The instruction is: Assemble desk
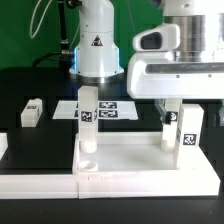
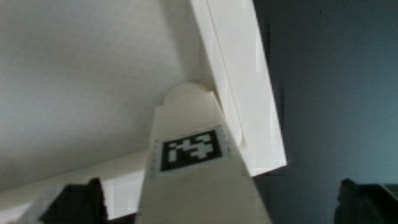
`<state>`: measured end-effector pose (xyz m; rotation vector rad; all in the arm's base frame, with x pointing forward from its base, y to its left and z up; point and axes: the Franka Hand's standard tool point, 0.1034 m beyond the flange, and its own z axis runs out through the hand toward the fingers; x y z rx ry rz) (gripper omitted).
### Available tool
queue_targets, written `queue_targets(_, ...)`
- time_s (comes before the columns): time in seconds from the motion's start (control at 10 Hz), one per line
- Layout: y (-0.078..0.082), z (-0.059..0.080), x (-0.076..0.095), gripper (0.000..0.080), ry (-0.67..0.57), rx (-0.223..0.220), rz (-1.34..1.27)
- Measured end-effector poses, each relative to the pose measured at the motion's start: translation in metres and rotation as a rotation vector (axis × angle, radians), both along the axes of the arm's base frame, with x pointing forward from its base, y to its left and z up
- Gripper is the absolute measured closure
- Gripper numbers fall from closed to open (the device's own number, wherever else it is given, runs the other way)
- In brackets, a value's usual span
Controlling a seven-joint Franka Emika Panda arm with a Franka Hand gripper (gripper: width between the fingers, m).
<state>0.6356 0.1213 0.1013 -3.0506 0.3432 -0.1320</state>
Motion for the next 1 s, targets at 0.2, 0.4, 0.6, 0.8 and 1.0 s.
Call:
queue_targets(0.2,-0.0011,-0.0001,0.0003,0.0277,0.001,0.004,-0.035)
queue_targets(0.4,-0.0054,-0.0012,-0.0007,0.0411,0.009,0.006,-0.105)
queue_targets(0.6,-0.0067,-0.0017,-0.0008,0.0508,0.02,0.024,-0.293)
queue_targets(0.8,-0.0058,-0.0012,-0.0014,0.0508,0.036,0.042,-0.56)
queue_targets(1.0,-0.0043,-0.0013,-0.0028,0.0509,0.085,0.101,-0.934)
